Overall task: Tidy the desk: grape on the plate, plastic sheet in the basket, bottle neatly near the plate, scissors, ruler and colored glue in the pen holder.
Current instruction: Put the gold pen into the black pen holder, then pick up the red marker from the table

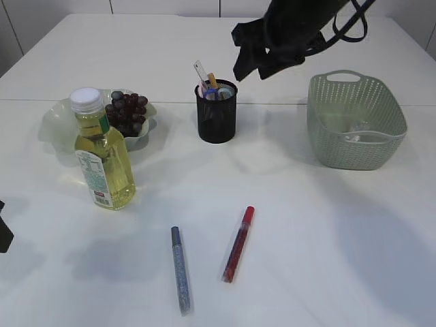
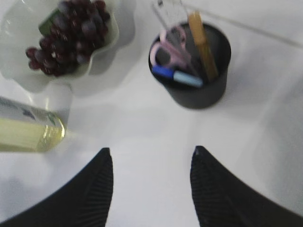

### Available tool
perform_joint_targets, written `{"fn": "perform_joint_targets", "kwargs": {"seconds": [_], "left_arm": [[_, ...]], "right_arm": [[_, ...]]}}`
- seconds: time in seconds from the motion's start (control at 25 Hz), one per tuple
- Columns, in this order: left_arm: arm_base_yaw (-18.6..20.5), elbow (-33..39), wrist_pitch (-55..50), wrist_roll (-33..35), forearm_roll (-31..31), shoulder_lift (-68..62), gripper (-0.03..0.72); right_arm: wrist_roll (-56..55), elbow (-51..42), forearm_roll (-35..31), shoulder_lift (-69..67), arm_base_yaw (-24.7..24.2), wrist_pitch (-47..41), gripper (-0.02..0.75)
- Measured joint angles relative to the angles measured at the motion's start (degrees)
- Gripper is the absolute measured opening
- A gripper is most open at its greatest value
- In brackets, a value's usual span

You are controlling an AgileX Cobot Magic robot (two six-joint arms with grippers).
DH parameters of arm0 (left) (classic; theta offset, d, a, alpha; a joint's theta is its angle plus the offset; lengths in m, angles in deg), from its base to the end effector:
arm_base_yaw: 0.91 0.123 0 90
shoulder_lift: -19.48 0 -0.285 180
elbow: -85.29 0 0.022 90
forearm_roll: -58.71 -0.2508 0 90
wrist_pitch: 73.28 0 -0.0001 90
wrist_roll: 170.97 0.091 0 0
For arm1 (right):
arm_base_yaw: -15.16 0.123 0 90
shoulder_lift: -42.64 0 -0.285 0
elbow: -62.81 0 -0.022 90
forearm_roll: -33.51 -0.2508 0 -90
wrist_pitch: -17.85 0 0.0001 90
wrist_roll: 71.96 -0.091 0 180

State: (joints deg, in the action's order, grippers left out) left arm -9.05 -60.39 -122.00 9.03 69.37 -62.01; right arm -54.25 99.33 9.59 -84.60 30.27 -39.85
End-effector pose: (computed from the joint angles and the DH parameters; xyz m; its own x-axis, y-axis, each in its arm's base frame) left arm 0.2139 -0.0434 0.2288 -0.9664 0.0150 -0.2565 0.0594 0.9842 -0.1665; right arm 0.4468 0.1530 0.2978 -0.7658 -0.2810 -0.5785 -0.4895 0.8381 0.2409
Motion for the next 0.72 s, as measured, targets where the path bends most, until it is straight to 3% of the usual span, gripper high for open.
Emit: {"fn": "perform_joint_targets", "kwargs": {"seconds": [0.4, 0.72], "left_arm": [[0.0, 0.0, 0.0, 0.0, 0.0, 0.0, 0.415], [0.0, 0.0, 0.7, 0.0, 0.0, 0.0, 0.415]], "right_arm": [[-21.9, -12.8, 13.2, 7.0, 8.8, -9.3, 0.415], [-41.3, -19.2, 21.2, 7.0, 17.2, -8.8, 0.400]]}}
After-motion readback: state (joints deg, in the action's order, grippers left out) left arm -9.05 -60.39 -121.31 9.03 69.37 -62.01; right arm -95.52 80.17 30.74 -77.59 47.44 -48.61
